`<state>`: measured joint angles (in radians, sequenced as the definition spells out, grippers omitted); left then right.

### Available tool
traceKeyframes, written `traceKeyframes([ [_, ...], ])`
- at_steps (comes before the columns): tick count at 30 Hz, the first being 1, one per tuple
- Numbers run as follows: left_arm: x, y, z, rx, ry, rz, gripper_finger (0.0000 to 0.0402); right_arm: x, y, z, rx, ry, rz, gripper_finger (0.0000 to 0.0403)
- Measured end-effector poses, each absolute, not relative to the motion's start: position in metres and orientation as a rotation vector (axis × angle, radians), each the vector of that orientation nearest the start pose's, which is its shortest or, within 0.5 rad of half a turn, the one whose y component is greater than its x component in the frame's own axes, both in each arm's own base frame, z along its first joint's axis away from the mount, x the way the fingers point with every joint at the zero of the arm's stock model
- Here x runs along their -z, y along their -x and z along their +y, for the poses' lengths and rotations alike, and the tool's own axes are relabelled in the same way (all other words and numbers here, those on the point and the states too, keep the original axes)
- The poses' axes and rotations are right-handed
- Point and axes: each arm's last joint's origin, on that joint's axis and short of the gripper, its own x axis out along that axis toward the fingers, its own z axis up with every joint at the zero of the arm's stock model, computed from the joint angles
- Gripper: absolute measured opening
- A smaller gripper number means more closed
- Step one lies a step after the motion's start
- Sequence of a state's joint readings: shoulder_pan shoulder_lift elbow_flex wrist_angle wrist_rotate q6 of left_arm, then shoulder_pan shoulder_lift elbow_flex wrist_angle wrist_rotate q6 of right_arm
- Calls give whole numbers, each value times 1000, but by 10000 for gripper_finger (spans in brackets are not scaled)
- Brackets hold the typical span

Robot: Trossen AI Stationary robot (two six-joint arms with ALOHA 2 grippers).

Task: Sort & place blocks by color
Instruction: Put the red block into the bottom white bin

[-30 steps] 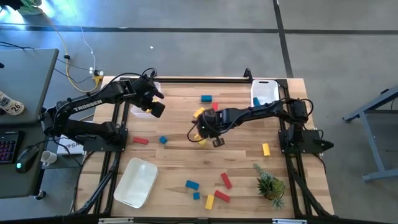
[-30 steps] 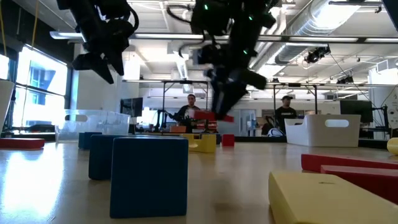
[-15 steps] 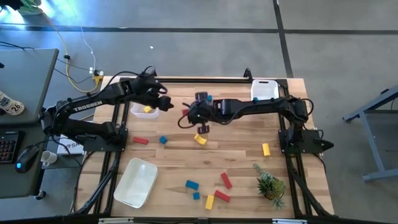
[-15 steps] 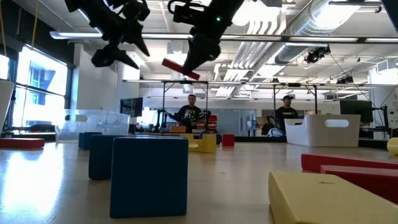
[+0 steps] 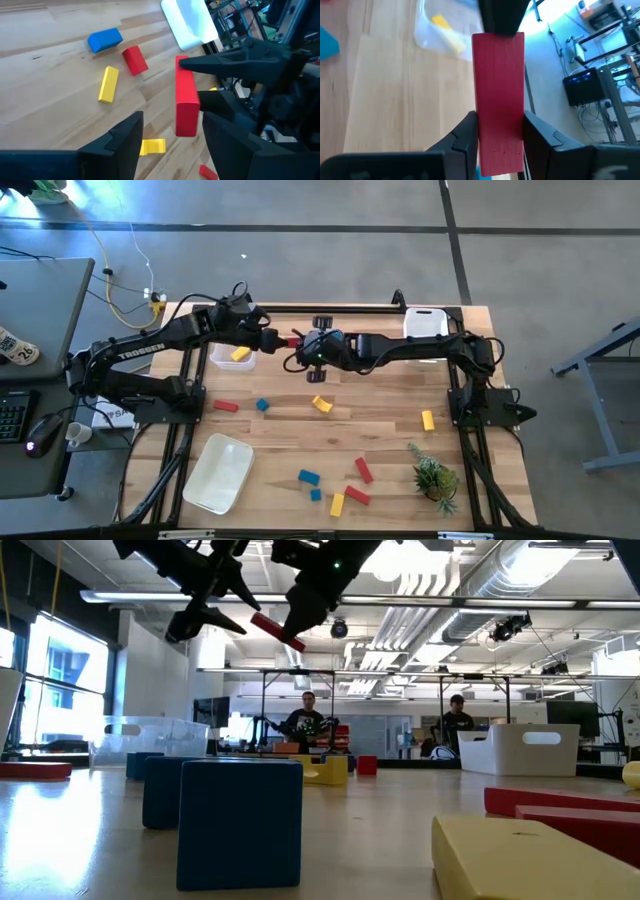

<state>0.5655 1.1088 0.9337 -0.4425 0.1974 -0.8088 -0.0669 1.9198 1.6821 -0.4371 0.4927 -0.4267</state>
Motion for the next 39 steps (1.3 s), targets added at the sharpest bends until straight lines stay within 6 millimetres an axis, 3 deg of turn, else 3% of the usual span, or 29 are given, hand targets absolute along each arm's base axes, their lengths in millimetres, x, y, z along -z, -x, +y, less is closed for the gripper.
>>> traceKeyframes([
  [12,-302,-200,122,-609,942,380,180,-300,-438,-42,398,496,690,97],
  [30,-309,-203,124,-581,866,317,34,-301,-439,-42,398,495,673,97],
  [34,-309,-203,124,-579,865,318,34,-301,-439,-42,401,494,672,97],
  [39,-309,-203,124,-569,858,322,63,-301,-439,-42,400,489,667,97],
])
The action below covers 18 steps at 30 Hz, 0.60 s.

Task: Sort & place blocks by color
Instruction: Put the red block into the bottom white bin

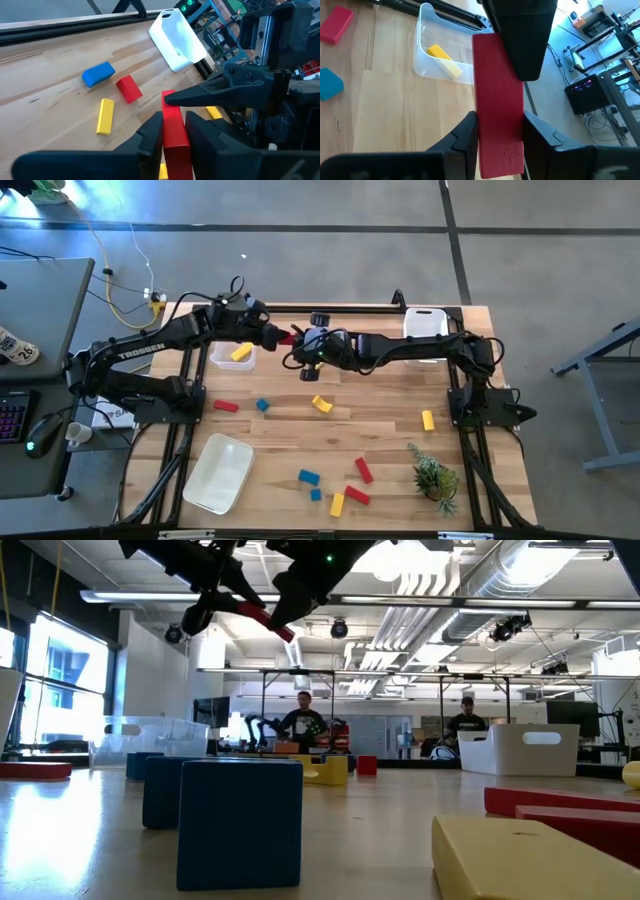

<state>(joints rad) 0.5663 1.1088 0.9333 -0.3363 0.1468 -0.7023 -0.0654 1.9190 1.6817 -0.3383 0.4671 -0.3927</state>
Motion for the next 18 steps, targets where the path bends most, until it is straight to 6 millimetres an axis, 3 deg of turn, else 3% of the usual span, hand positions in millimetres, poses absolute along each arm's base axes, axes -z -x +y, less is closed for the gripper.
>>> traceKeyframes([
  [11,-309,-203,124,-571,876,322,111,-303,-439,-43,445,497,661,97],
  [18,-308,-204,122,-520,884,343,63,-304,-439,-44,468,499,656,97],
])
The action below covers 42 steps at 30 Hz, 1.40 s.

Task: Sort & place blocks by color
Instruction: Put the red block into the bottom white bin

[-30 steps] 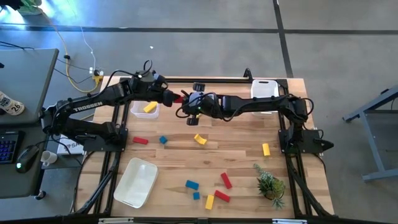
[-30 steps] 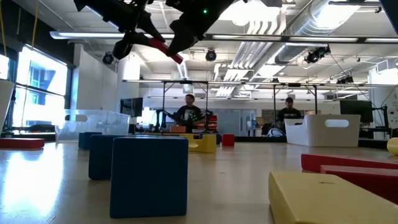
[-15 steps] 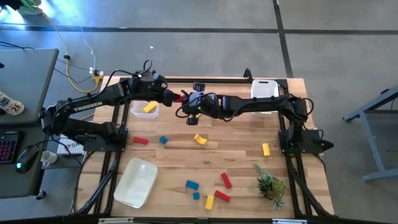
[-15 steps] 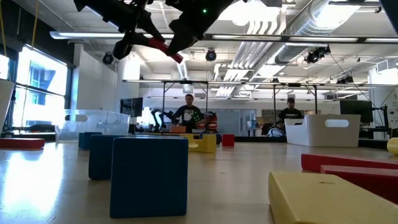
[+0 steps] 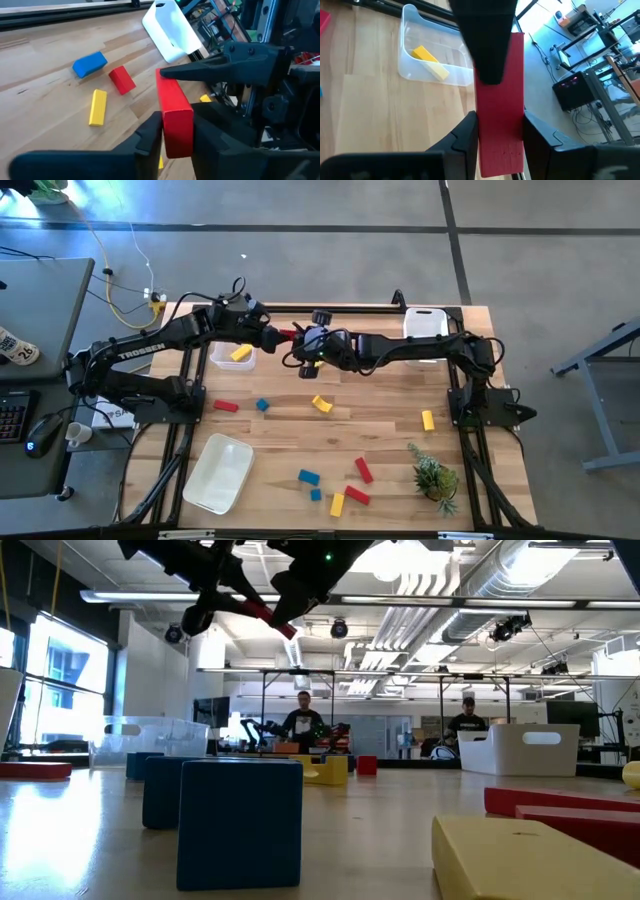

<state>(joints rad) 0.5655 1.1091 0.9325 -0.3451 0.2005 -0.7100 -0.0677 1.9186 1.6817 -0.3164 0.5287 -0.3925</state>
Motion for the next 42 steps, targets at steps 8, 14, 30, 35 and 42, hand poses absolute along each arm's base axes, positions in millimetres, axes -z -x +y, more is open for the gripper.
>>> traceKeyframes([
  [8,-307,-203,123,-521,829,358,28,-304,-439,-44,460,500,656,124],
  [14,-307,-203,122,-513,793,378,29,-304,-440,-43,447,482,645,144],
  [30,-312,-163,94,-570,784,529,29,-303,-440,-44,438,365,620,148],
  [35,-311,-154,73,-493,793,625,29,-303,-438,-56,459,356,633,148],
  [42,-304,-146,40,-354,853,835,29,-300,-432,-81,499,308,668,148],
])
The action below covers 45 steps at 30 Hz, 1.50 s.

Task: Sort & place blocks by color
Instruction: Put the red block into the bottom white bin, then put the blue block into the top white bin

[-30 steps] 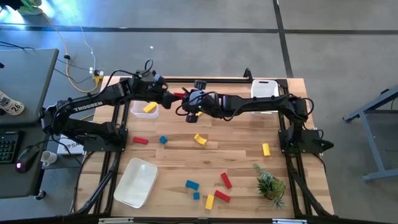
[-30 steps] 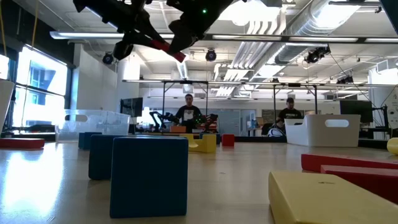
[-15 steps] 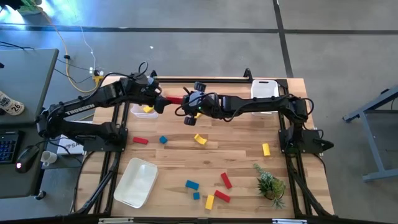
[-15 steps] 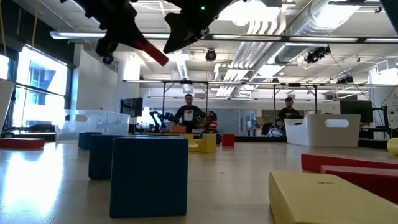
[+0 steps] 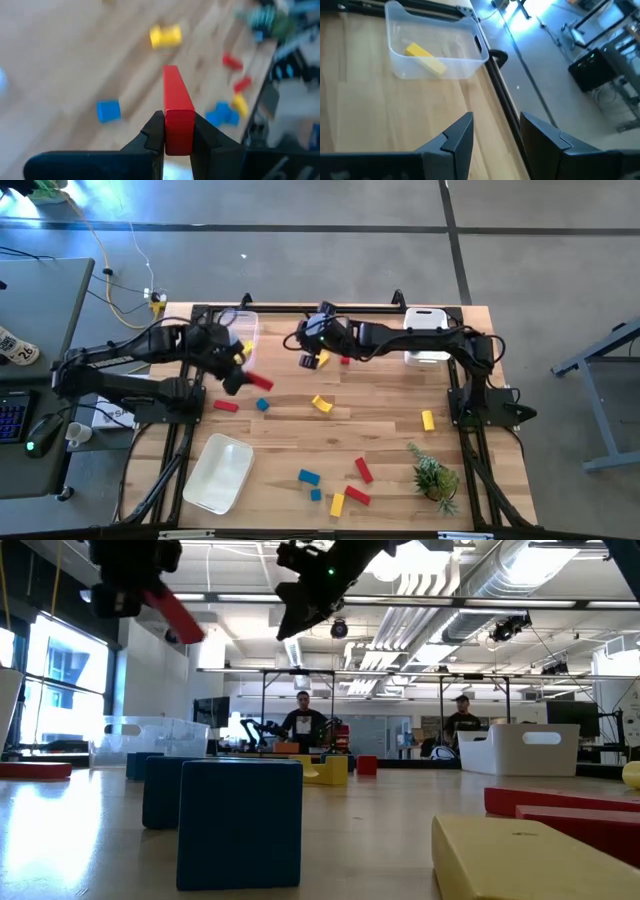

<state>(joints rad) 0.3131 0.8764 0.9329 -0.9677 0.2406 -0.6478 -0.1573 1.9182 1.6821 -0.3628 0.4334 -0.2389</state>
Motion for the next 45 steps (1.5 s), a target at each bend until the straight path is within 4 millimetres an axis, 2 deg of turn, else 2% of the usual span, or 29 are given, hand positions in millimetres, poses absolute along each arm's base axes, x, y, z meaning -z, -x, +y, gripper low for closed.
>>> traceKeyframes([
  [8,-299,-145,2,-120,908,1061,32,-298,-424,-117,539,125,654,148],
  [18,-288,-150,-37,-13,885,1302,35,-291,-404,-163,515,-55,705,148],
  [24,-282,-154,-55,55,889,1423,47,-277,-392,-183,427,-104,764,148],
  [32,-275,-157,-71,89,913,1545,83,-271,-380,-200,331,-87,802,150],
  [36,-271,-160,-76,87,898,1579,98,-271,-377,-204,299,-100,795,167],
  [41,-267,-163,-81,84,883,1602,124,-270,-376,-203,263,-50,822,198],
  [45,-267,-164,-81,84,883,1601,144,-269,-375,-202,186,10,835,205],
])
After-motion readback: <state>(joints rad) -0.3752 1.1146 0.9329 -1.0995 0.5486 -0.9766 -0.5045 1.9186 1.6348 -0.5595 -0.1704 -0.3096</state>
